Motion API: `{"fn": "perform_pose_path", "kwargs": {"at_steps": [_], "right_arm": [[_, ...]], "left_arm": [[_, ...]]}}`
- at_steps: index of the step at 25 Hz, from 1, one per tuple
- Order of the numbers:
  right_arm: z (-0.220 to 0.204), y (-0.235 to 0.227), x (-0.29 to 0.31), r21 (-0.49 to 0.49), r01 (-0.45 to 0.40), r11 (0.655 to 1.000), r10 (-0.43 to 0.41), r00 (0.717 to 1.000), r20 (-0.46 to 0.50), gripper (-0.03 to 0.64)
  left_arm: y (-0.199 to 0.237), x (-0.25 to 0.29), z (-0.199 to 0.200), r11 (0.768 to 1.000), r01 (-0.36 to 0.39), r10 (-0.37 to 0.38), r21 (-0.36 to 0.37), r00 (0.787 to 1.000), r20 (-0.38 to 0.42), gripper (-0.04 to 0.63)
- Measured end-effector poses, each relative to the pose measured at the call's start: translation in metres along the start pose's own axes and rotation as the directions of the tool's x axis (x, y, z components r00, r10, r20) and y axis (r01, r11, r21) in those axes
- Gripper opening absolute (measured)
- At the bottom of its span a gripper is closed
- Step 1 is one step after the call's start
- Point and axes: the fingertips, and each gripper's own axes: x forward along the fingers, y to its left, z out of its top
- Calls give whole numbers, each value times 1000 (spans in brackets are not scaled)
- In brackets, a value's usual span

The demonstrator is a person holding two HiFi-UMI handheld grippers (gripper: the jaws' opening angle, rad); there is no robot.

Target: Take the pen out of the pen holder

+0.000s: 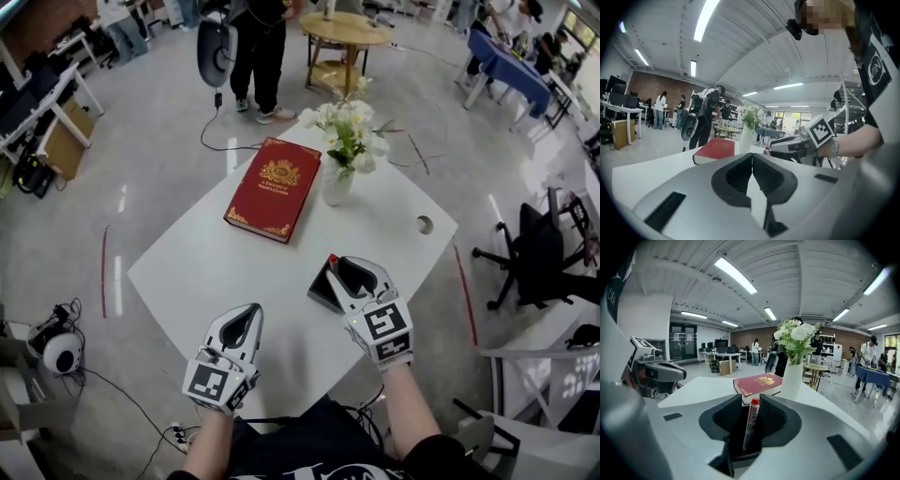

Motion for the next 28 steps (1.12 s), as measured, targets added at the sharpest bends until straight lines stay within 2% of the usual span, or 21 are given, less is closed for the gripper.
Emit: {"fn": "perform_pose_path", "kwargs": {"at_steps": [4, 9, 15, 19, 23, 28], "right_arm": [[-3, -5, 9, -68, -1, 998, -4, 997, -76, 129], [-1, -7, 16, -135, -50, 990, 30, 989, -145, 133], [-7, -8, 24, -100, -85, 991, 62, 976, -211, 135], [-15, -1, 25, -177, -127, 976, 77, 961, -267, 122], [-15, 0, 25, -212, -135, 968, 76, 961, -264, 97], [-5, -1, 18, -140, -101, 985, 71, 976, -207, 83]], "left_arm": [[-1, 4, 0, 999, -33, 33, -2, 999, -18, 5], [3, 8, -6, 997, -71, 71, -15, 997, -41, 5], [7, 12, -11, 994, -104, 102, -42, 993, -52, 6], [9, 9, -20, 992, -117, 114, -53, 992, -53, 6], [12, 6, -25, 989, -134, 130, -60, 989, -66, 6], [15, -5, -26, 989, -131, 127, -73, 990, -59, 5]]}}
